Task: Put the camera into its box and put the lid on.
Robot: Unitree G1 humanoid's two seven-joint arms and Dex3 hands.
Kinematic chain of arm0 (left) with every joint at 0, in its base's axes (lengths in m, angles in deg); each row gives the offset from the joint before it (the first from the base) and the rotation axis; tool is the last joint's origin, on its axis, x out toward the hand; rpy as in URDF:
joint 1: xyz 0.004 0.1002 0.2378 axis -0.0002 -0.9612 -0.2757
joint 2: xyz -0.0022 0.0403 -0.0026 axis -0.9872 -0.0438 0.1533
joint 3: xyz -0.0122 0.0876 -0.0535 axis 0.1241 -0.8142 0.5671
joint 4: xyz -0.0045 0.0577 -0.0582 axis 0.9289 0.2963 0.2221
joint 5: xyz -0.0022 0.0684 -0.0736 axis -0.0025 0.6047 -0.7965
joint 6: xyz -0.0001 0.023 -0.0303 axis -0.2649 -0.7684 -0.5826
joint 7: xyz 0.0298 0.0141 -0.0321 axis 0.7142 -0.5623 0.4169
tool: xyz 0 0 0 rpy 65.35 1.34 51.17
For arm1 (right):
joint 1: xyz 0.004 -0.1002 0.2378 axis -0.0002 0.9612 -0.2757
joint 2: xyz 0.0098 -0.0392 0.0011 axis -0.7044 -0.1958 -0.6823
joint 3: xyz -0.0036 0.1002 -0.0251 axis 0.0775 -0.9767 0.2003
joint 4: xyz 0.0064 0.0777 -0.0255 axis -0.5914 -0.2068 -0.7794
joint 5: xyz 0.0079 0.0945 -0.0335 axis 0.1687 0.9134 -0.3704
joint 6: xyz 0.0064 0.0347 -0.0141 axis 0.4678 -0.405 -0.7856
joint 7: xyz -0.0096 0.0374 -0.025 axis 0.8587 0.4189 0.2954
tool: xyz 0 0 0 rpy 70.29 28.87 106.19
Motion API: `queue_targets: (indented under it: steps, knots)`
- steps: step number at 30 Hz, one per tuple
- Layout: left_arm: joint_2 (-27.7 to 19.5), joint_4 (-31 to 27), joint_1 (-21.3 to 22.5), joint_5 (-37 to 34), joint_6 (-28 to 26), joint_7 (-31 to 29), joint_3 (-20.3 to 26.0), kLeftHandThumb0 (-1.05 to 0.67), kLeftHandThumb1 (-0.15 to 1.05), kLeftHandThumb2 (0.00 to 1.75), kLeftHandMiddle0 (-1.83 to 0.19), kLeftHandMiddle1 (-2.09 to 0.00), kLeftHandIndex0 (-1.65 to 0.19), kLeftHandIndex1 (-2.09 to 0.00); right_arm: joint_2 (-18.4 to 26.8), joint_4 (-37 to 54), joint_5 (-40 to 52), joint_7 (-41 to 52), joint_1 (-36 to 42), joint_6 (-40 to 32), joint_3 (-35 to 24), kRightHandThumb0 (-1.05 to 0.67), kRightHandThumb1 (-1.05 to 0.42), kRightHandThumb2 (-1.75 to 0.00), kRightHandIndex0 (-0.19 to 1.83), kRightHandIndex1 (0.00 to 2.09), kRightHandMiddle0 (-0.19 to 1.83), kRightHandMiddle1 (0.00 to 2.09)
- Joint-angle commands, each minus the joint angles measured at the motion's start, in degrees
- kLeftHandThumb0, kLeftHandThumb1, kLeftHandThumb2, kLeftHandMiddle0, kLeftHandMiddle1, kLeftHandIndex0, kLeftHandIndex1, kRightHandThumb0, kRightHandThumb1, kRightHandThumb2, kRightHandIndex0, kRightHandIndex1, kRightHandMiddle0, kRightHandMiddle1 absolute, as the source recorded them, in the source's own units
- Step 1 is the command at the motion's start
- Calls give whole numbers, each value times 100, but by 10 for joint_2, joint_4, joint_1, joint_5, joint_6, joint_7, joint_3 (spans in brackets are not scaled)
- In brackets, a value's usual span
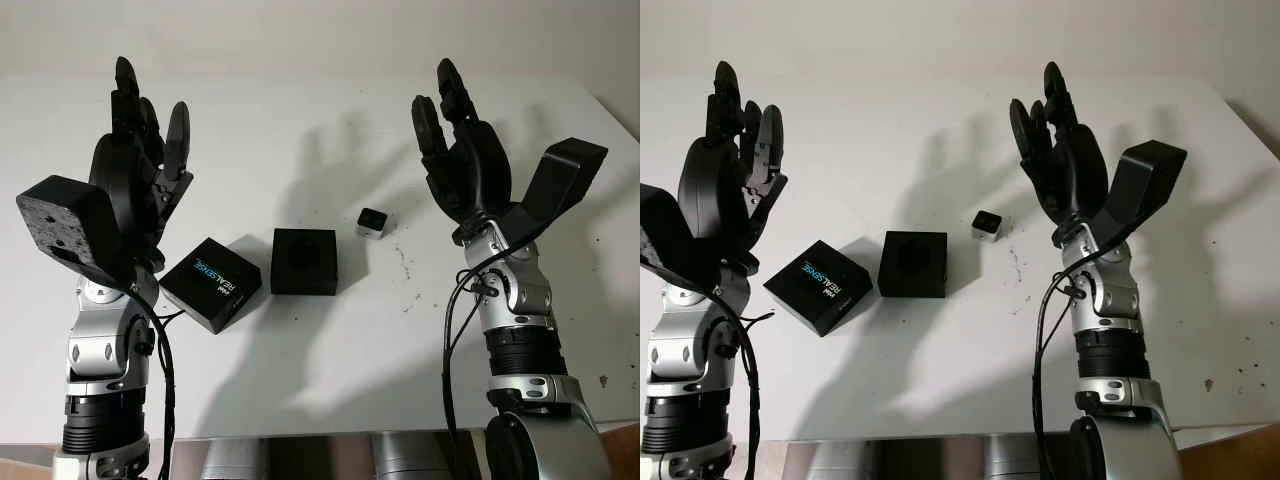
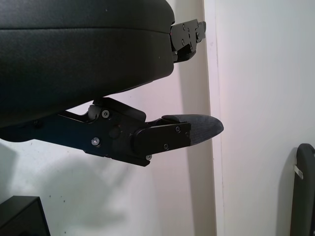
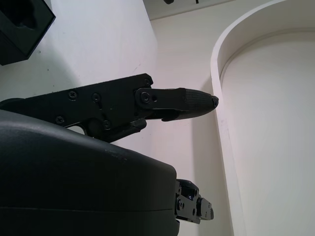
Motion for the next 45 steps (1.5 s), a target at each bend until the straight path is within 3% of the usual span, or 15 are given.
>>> queue_targets:
  steps: [1, 9, 16, 23, 29, 36, 45]
  knots:
    - [-1, -17, -10, 0, -1, 0, 2, -53, 105, 50, 19, 0, 19, 0, 2, 19, 4, 2, 9, -4, -1, -55, -105, -34, -19, 0, -17, 5]
    - [1, -30, -12, 6, -24, 10, -5, -52, 105, 53, 19, 0, 19, 0, 10, 16, 2, 14, 10, -13, 0, -53, -105, -37, -19, 0, -18, 5]
    - [0, -47, -21, 2, -34, 14, 3, -51, 105, 53, 19, 0, 19, 0, 59, 6, -22, 51, -14, -5, 11, -57, -105, -20, -13, 5, -12, 7]
    - [-12, -67, -37, 1, -34, 2, 11, -49, 105, 56, 19, 0, 19, 0, 148, -96, -124, 108, -82, 86, 61, -54, -98, -5, 18, 18, 17, 21]
    - [-9, -73, -40, -9, -35, 3, 26, -49, 105, 52, 19, 0, 19, 0, 220, -232, -271, 97, -158, 240, 143, -38, -83, -3, 37, 21, 30, 21]
    - [-10, -93, -49, -6, -65, 15, 32, -50, 105, 49, 19, 0, 19, 0, 259, -344, -382, 32, -227, 365, 205, -40, -79, -5, 42, 20, 39, 22]
    - [-15, -96, -46, -7, -79, 9, 31, -48, 105, 50, 19, 0, 19, 0, 301, -375, -552, -65, -270, 463, 319, -33, -82, -6, 40, 16, 40, 21]
